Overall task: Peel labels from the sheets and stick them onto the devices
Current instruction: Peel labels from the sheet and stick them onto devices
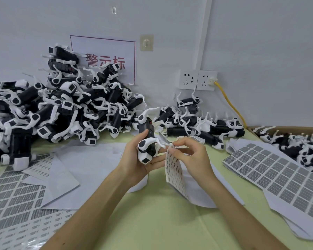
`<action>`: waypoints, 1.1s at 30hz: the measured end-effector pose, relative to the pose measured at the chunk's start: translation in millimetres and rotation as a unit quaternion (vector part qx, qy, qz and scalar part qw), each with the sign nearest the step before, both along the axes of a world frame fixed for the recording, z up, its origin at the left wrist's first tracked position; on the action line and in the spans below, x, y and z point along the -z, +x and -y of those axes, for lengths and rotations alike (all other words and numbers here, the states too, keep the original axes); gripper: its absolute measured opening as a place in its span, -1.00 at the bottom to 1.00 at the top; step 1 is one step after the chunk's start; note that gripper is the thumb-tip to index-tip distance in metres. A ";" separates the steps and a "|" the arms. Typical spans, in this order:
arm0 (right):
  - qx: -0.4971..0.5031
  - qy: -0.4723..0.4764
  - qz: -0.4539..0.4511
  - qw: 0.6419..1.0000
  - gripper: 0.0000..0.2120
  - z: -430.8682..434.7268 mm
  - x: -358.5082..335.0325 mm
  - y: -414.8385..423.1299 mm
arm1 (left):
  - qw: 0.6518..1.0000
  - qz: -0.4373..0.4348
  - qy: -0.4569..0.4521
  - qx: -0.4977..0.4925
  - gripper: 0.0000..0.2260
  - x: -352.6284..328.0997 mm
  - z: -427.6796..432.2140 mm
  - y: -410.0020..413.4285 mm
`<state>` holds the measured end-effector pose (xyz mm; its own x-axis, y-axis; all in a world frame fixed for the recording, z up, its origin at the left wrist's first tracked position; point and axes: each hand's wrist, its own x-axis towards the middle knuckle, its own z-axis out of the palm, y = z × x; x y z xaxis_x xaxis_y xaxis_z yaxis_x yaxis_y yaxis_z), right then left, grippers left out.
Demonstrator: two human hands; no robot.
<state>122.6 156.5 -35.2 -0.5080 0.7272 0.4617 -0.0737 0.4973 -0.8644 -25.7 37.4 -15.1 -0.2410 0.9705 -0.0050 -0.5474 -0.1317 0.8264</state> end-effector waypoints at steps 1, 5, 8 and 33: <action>0.004 -0.001 -0.005 1.000 -0.88 0.7 0.8 -0.4 | 1.000 0.002 0.000 -0.003 -0.61 -0.1 0.0 0.3; 0.004 0.010 -0.028 1.000 -0.91 3.8 2.5 -2.5 | 1.000 0.015 0.003 -0.004 -0.60 -2.0 1.1 3.3; 0.005 0.002 -0.047 0.999 -0.91 5.9 1.1 -3.0 | 1.000 0.026 0.005 -0.009 -0.58 -3.3 1.1 5.3; -0.018 -0.125 -0.063 0.990 -0.80 4.6 -6.1 1.2 | 0.999 -0.035 -0.013 -0.036 -0.61 0.2 0.0 8.0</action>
